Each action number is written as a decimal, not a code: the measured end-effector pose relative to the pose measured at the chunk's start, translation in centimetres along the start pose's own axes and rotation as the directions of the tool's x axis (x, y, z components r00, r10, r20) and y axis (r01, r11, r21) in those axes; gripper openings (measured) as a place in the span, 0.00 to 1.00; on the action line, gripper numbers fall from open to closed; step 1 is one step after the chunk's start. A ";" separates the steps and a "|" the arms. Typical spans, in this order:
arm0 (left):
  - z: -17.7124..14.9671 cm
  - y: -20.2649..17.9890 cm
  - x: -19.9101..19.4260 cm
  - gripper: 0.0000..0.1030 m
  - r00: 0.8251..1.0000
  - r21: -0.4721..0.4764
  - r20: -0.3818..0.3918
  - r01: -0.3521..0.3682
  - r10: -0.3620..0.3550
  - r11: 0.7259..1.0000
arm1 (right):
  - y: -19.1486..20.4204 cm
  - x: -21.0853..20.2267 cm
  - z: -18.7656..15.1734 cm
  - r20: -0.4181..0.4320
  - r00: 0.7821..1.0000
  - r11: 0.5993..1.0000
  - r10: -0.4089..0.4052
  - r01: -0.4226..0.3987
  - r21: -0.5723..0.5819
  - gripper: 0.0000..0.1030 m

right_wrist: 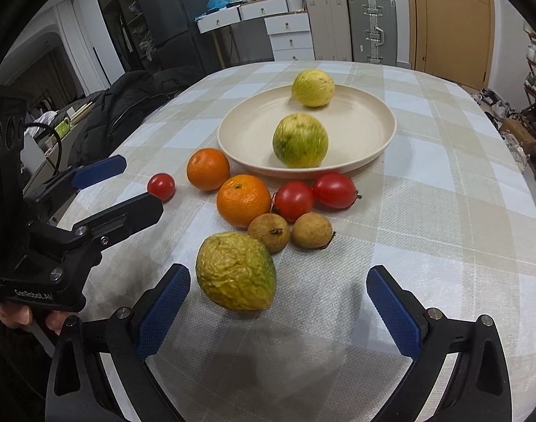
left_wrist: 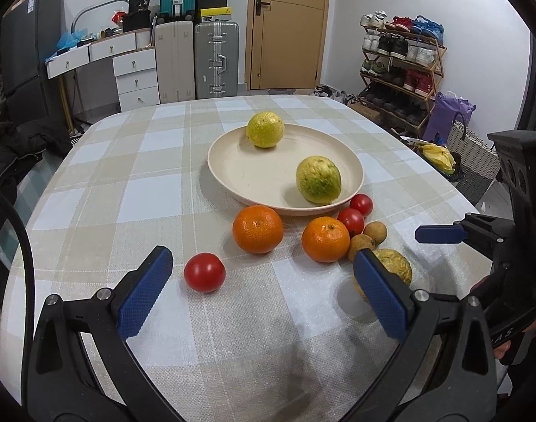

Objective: Organize fruits
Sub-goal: 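Move the right tool to the wrinkled yellow-green fruit and grasp it, then grasp a red tomato with the left tool while the right tool holds its fruit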

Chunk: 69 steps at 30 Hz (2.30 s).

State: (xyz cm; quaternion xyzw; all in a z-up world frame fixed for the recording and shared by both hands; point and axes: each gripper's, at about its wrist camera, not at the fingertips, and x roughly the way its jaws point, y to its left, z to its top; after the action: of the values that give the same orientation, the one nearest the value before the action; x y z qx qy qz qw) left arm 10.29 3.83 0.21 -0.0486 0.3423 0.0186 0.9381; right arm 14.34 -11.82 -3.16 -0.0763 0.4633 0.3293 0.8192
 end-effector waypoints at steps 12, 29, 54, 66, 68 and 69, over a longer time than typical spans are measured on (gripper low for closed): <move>-0.2 0.5 0.7 1.00 1.000 -0.008 -0.020 -0.005 0.005 1.000 | 0.9 0.0 -0.2 0.000 0.998 0.997 0.065 -0.065 -0.030 0.84; -0.5 1.1 1.7 1.00 0.998 -0.018 -0.050 -0.024 0.023 1.000 | 1.1 0.0 -0.4 -0.008 0.990 0.989 0.142 -0.142 -0.029 0.50; -0.1 2.9 3.9 1.00 0.991 -0.038 -0.114 -0.072 0.067 0.997 | -1.7 -4.0 0.5 0.175 0.978 0.991 0.115 -0.125 0.048 0.46; -0.4 4.8 5.1 0.65 0.982 -0.083 -0.184 -0.063 0.046 0.995 | -2.9 -4.7 0.4 0.196 0.975 0.989 0.107 -0.124 0.076 0.46; -0.4 4.9 5.3 0.55 0.980 -0.095 -0.197 -0.043 0.023 0.995 | -2.9 -4.8 0.4 0.197 0.975 0.990 0.105 -0.122 0.077 0.46; -0.4 5.0 5.4 0.50 0.980 -0.100 -0.199 -0.037 0.016 0.994 | -2.9 -4.8 0.4 0.196 0.975 0.989 0.106 -0.123 0.077 0.46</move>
State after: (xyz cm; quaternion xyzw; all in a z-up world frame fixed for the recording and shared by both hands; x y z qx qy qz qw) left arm 13.81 8.74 -3.99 -0.0941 0.4333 0.0439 0.8953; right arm 14.73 -16.09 0.41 0.0187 0.4003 0.3610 0.8421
